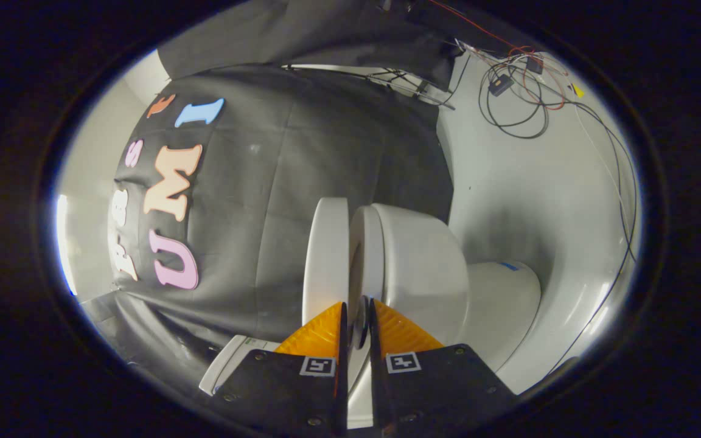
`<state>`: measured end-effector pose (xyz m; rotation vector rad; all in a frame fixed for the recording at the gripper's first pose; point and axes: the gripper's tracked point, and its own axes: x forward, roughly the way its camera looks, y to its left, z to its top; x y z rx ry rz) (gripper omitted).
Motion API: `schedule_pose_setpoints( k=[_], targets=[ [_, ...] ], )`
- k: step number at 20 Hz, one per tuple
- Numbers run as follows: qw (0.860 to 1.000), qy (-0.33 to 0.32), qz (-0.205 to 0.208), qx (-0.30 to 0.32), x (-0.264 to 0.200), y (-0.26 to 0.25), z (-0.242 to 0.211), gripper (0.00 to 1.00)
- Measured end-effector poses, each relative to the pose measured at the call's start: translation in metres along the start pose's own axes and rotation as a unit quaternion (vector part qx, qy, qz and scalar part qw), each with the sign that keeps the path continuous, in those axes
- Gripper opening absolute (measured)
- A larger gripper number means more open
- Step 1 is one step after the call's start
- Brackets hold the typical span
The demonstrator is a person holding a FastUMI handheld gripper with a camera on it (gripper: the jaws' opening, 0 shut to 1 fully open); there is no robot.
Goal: Open the toilet lid.
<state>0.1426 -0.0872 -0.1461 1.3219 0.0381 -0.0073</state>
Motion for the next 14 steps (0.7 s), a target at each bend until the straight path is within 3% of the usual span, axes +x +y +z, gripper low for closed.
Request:
schedule_pose_setpoints(
  k=[2,3,5,10,14],
  targets=[
    [1.000,-0.006,-0.029,0.006,-0.005,-0.011,-0.001,0.16],
    [0.999,-0.014,-0.022,0.020,-0.022,-0.005,0.005,0.16],
    [0.998,-0.024,-0.050,0.016,-0.002,-0.007,-0.002,0.01],
    [0.996,0.013,-0.086,-0.013,-0.005,0.002,-0.021,0.01],
    [0.993,0.002,-0.112,-0.042,-0.006,0.009,-0.018,0.01]
  ],
)
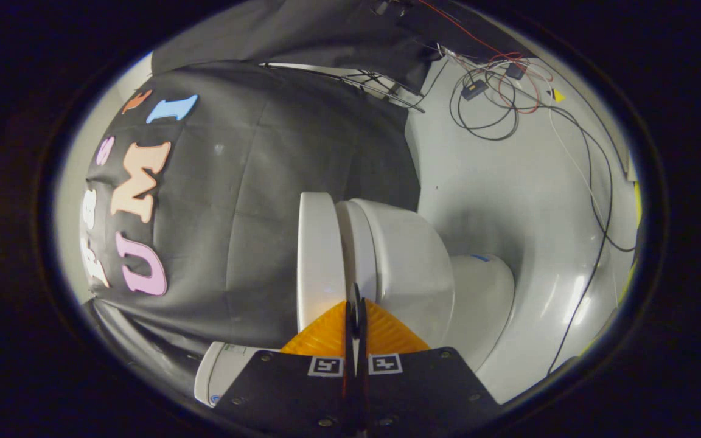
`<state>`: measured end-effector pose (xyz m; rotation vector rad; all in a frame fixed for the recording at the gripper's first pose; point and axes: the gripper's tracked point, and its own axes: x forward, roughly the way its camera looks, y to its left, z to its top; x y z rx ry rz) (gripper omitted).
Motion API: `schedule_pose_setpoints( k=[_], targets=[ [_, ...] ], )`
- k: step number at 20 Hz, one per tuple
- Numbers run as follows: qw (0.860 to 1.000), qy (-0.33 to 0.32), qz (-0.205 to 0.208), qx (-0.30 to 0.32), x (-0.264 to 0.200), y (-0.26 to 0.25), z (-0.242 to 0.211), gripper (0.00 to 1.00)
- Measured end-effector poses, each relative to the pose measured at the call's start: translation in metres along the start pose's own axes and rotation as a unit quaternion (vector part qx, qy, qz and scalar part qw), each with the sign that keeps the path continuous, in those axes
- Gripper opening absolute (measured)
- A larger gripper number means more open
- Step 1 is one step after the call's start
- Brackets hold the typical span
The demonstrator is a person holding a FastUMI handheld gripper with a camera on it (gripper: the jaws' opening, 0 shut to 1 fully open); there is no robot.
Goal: Open the toilet lid.
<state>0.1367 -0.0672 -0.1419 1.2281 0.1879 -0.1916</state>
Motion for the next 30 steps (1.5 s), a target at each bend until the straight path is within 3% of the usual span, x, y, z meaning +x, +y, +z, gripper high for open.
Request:
schedule_pose_setpoints(
  k=[2,9,16,30],
  targets=[
    [0.999,0.004,-0.021,-0.040,-0.002,0.002,-0.001,0.01],
    [0.991,-0.009,-0.015,-0.131,-0.021,0.051,0.002,0.01],
    [0.986,-0.022,-0.008,-0.165,-0.037,0.091,-0.002,0.01],
    [0.962,-0.037,0.011,-0.271,-0.068,0.163,-0.025,0.01]
  ],
)
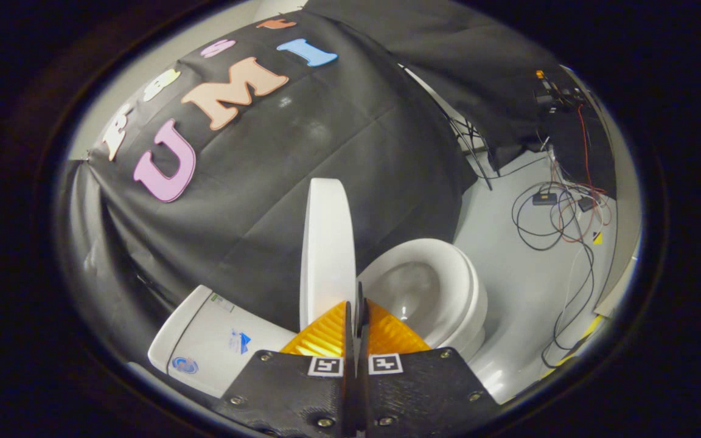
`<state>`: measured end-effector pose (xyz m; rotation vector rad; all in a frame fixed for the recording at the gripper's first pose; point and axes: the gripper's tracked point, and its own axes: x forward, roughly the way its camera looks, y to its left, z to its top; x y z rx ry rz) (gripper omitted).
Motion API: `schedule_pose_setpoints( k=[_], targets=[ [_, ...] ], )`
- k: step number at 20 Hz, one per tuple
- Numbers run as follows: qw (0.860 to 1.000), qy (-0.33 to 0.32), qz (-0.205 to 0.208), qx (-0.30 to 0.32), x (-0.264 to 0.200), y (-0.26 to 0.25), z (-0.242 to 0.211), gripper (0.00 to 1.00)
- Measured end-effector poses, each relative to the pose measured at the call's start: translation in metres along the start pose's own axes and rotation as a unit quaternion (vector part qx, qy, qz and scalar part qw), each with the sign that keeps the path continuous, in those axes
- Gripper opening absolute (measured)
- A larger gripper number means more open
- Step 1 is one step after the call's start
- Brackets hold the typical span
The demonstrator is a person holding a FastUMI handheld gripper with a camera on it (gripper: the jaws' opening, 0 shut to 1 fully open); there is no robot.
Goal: Open the toilet lid.
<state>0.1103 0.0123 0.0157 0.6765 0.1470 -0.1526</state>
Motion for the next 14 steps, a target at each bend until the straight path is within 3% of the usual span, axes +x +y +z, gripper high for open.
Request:
schedule_pose_setpoints(
  k=[14],
  targets=[
    [0.993,-0.020,0.039,-0.113,-0.029,0.075,-0.003,0.01]
  ],
)
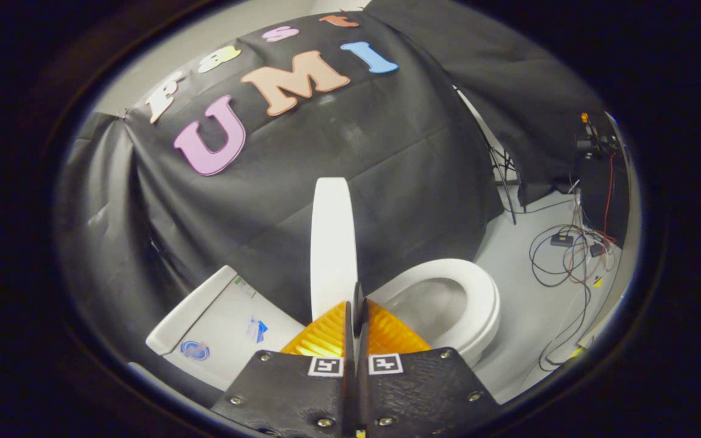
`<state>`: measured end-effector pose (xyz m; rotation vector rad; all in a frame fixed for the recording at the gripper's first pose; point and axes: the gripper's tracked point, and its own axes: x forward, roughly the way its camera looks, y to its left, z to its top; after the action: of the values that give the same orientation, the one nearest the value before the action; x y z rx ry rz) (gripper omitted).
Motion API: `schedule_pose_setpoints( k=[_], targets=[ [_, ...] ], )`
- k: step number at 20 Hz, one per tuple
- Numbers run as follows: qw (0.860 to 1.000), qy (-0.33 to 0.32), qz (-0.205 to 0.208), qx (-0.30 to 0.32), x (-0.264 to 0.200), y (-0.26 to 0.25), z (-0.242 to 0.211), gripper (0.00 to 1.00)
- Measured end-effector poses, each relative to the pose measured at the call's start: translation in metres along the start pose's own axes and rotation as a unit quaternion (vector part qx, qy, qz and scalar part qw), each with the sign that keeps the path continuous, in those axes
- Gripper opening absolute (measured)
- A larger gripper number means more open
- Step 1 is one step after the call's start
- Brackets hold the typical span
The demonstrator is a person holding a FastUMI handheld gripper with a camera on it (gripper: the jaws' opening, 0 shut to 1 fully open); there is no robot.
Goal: Open the toilet lid.
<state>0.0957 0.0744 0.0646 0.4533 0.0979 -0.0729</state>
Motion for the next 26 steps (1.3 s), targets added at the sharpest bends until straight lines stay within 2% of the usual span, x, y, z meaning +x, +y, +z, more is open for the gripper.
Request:
schedule_pose_setpoints(
  k=[6,14,18,22,26],
  targets=[
    [0.999,-0.007,0.022,-0.034,-0.008,0.035,0.001,0.01],
    [0.993,-0.012,0.043,-0.110,-0.018,0.083,-0.006,0.01],
    [0.984,-0.019,0.041,-0.175,-0.023,0.105,-0.013,0.01],
    [0.973,-0.011,0.012,-0.230,-0.026,0.119,-0.018,0.01],
    [0.961,-0.009,0.014,-0.277,-0.028,0.145,-0.028,0.01]
  ],
)
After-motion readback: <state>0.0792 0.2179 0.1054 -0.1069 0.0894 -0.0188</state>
